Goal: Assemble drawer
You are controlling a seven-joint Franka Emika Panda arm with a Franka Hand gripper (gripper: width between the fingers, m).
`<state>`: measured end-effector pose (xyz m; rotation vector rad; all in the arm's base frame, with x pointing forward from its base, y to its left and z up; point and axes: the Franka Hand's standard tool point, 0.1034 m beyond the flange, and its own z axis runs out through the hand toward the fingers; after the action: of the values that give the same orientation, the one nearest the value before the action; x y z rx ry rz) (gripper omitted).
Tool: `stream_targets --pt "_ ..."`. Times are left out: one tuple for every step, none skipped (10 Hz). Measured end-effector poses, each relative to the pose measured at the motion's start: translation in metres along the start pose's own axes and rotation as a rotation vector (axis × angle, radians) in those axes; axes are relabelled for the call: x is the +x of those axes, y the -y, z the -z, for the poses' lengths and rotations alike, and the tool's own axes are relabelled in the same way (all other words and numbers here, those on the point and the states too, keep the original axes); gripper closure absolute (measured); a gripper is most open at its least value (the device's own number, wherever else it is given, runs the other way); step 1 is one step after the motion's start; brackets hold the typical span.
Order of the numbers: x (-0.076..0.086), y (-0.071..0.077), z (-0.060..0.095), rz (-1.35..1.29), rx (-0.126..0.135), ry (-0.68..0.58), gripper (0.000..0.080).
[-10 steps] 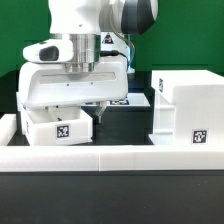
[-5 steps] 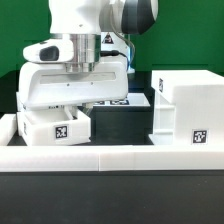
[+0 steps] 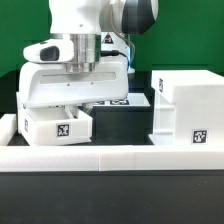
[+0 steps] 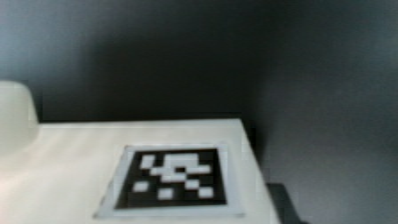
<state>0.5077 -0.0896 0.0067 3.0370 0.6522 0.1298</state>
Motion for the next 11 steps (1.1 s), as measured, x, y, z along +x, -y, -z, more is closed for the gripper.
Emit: stream_targets --pt "0.007 0.006 0.004 0.026 -0.006 -0.009 0.0759" --pt "0.014 0.013 0.011 0.049 0.001 -0.008 0.0759" --pt "0.017 0.018 0.02 0.058 0.017 -0.001 0.0758" --pt "0.017 0.019 0.027 0.053 0.02 -0.004 0.0758" --pt "0.015 0.02 0.03 0.048 0.017 -0.008 0.0758" --pt "0.014 0.02 0.028 0.058 0.018 -0.004 0.0758" --pt "0.014 0.02 0.028 0.059 0.019 -0.003 0.0758" --pt "0.013 0.019 0.027 0.097 0.018 -0.002 0.0758" --pt "0.013 0.019 0.027 0.201 0.016 0.0 0.0758" --pt "0.014 0.021 0.027 0.331 0.012 0.006 0.0758" --pt "0.013 0.02 0.027 0.444 0.017 0.014 0.0758"
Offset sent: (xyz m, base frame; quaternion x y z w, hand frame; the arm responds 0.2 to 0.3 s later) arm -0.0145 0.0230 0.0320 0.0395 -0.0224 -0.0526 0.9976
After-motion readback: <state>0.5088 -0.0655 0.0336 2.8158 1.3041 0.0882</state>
